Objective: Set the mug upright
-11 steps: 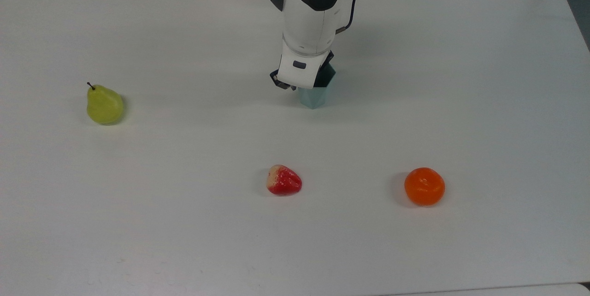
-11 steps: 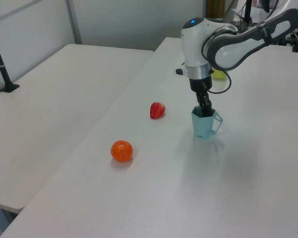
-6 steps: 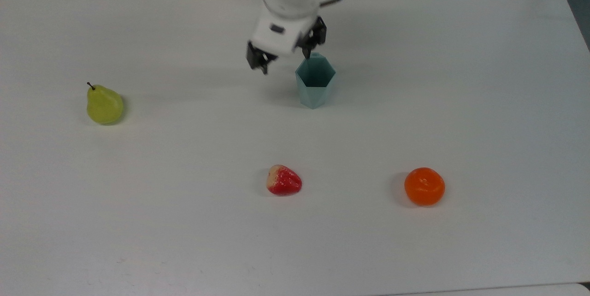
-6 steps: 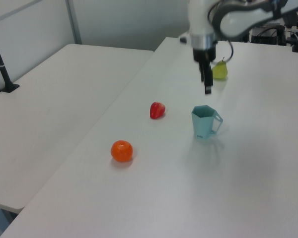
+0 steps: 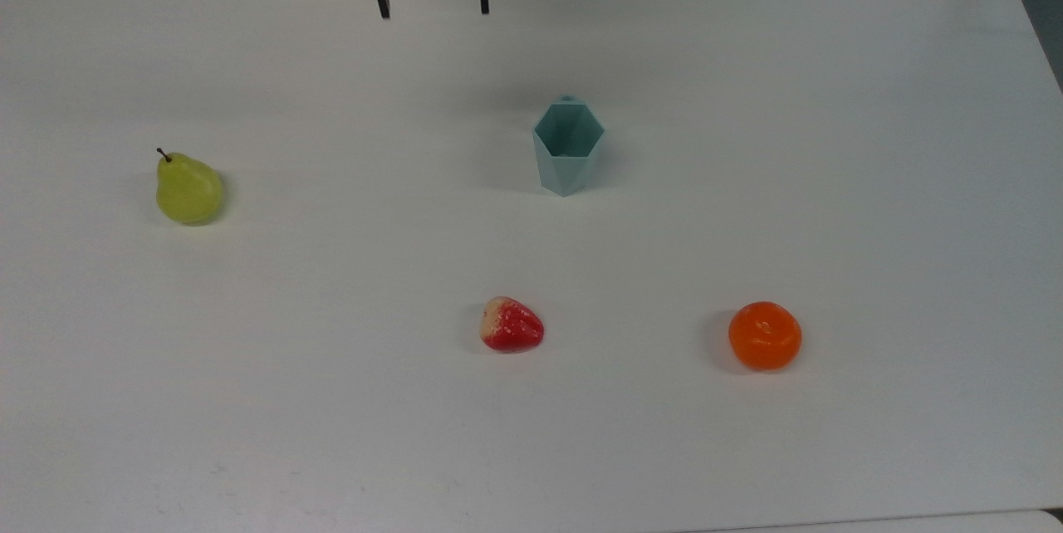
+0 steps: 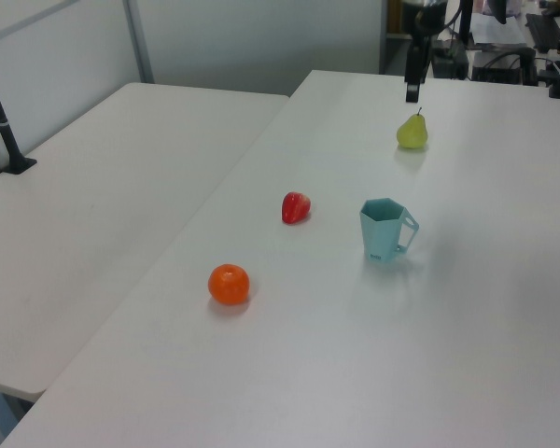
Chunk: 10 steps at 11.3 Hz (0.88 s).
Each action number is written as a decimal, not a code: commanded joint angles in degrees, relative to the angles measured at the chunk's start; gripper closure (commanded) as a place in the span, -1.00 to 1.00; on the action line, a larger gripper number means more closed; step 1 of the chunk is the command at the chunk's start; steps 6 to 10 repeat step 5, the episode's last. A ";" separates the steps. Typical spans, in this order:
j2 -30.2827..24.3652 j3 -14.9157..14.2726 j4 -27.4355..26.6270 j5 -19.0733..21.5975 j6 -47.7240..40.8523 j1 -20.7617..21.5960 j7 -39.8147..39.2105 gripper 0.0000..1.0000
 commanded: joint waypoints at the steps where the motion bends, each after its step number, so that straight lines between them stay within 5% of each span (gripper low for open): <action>1: -5.00 -4.03 -2.03 0.37 -3.94 1.13 3.86 -1.00; 10: -5.01 -4.03 -1.94 0.28 -4.12 0.78 3.86 -1.00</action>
